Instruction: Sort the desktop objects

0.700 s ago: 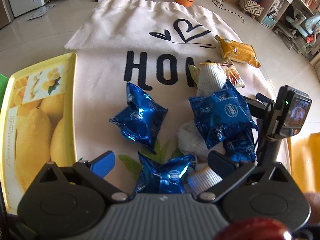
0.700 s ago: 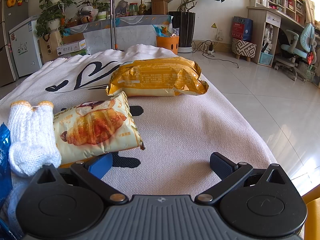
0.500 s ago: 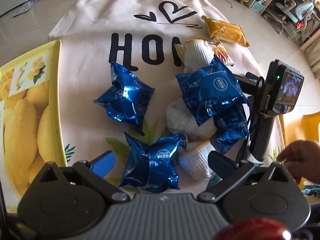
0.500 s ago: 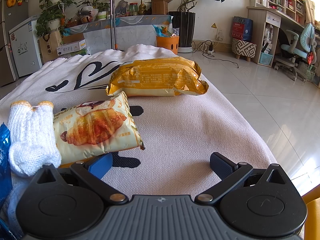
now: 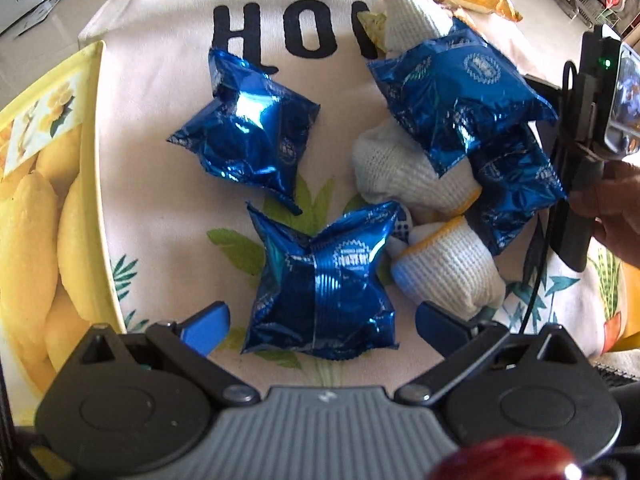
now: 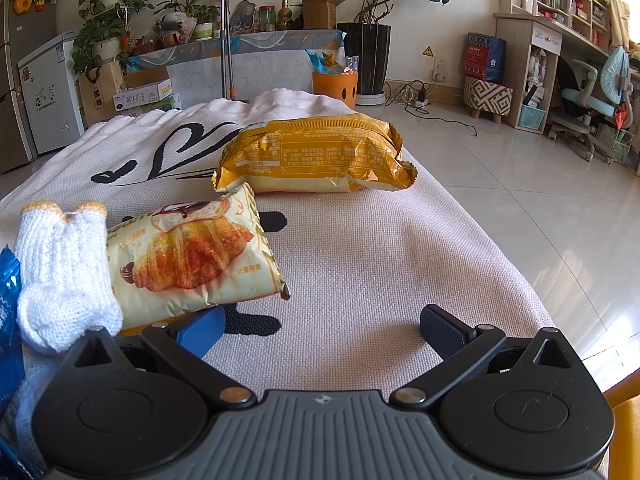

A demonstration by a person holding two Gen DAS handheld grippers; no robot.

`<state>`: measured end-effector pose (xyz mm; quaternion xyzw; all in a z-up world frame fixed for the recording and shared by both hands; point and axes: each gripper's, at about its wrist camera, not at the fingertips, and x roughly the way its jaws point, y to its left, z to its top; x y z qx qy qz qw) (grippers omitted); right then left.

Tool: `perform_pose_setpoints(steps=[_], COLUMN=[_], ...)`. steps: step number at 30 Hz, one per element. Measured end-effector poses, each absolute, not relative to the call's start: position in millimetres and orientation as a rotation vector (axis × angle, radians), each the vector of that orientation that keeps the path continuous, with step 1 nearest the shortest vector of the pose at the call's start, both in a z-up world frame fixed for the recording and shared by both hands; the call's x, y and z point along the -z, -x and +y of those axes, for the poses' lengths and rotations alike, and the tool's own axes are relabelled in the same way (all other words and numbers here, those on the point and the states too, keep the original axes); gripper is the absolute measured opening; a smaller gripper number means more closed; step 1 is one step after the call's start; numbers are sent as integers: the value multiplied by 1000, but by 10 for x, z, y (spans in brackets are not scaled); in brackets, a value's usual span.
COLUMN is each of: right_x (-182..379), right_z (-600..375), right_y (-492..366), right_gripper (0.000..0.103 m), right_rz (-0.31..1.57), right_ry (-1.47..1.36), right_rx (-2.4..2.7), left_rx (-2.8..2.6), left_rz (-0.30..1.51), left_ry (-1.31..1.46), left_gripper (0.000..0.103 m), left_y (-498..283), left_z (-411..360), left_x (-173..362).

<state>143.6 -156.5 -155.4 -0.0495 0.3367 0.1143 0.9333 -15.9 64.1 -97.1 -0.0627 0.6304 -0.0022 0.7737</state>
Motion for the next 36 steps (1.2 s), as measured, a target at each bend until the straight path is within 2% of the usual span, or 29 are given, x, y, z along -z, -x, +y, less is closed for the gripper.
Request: perform_pose_setpoints(steps=[4, 14, 22, 31, 36], right_x=[1542, 1363, 975, 605, 662], right_z=[-1583, -1683, -1749, -1558, -1479], right_y=[-1418, -1536, -1697, -2180, -2544], right_gripper=[103, 103, 103, 103, 103], right_rz=[695, 872, 797, 665, 710], right_ry=[109, 111, -6, -10, -13], right_rx=[-243, -269, -243, -164, -121], left_rx=[34, -35, -112, -194, -178], left_rz=[1368, 1380, 1342, 1306, 1315], left_ry=[103, 12, 60, 173, 177], left_gripper=[102, 102, 103, 102, 103], left_y=[188, 156, 16, -147, -149], left_z=[557, 465, 558, 718, 669], left_x=[1009, 1240, 1246, 1211, 1201])
